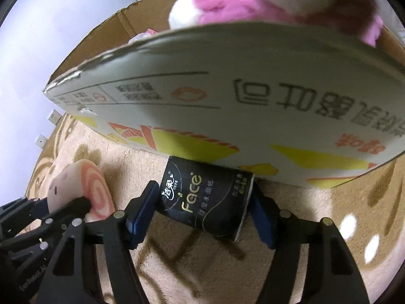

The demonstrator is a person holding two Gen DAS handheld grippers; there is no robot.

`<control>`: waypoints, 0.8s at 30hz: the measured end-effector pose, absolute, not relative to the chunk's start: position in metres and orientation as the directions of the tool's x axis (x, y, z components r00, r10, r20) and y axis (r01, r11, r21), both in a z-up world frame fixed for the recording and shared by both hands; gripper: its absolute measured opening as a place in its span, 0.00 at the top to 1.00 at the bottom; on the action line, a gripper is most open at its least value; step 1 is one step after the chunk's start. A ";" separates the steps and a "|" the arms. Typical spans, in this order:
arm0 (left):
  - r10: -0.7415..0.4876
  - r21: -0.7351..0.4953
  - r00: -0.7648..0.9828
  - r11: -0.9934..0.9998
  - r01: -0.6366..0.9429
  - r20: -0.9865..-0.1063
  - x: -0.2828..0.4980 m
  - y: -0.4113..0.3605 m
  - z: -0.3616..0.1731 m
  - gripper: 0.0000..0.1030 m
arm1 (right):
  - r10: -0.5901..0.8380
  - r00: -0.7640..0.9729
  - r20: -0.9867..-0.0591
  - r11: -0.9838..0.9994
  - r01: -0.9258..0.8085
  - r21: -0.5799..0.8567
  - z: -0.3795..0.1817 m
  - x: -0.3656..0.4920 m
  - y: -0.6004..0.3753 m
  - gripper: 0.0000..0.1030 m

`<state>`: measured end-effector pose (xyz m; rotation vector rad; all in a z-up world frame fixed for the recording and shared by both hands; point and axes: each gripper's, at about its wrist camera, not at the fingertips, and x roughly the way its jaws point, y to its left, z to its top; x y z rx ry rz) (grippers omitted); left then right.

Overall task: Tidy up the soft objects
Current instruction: 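Close left tool on the pink roll plush while right tool grasps the black tissue pack, then lift the roll plush with left tool while right tool lifts the tissue pack toward the box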

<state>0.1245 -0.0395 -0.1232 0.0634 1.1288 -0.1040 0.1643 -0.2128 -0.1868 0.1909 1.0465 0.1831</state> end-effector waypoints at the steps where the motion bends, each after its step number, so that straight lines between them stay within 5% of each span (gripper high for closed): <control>1: -0.047 0.003 0.429 0.993 0.114 -0.902 0.124 -0.039 -0.122 0.73 | 0.241 0.489 -0.838 0.968 -0.059 0.244 -0.187 0.164 -0.212 0.31; 24: -0.021 0.032 0.593 0.996 0.079 -0.805 0.115 -0.025 -0.066 0.73 | 0.215 0.611 -0.762 0.959 0.014 0.283 -0.138 0.100 -0.227 0.33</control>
